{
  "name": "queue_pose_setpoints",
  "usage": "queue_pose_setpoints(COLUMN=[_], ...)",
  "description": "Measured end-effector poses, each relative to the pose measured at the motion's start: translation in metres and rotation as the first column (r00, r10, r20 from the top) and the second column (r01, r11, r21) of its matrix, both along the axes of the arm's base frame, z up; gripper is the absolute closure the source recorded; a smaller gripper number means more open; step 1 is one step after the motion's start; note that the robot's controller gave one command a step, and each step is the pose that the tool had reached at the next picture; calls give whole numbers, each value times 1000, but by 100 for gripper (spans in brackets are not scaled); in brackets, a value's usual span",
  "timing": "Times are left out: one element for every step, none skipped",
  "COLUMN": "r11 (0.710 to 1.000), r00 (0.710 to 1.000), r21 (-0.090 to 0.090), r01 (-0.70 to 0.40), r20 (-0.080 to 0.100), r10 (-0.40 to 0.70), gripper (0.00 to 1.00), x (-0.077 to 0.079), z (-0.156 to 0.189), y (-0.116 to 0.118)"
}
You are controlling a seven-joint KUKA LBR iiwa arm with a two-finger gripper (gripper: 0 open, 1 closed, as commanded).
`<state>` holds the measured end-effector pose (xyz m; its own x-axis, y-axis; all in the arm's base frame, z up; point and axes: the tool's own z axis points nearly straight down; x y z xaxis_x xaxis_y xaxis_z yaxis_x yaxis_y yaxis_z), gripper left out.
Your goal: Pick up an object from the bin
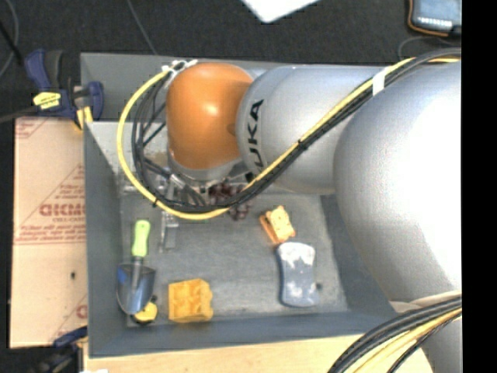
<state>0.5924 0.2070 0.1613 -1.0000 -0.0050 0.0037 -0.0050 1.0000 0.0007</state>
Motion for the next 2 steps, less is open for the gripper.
queue_pose_setpoints(r11=[1000,983], r00=[1000,982], r21=[2,0], r01=[4,-186], r20=[6,15], r10=[-4,186], gripper=[0,0], x=[1,2], z=[5,-29], y=[-1,11])
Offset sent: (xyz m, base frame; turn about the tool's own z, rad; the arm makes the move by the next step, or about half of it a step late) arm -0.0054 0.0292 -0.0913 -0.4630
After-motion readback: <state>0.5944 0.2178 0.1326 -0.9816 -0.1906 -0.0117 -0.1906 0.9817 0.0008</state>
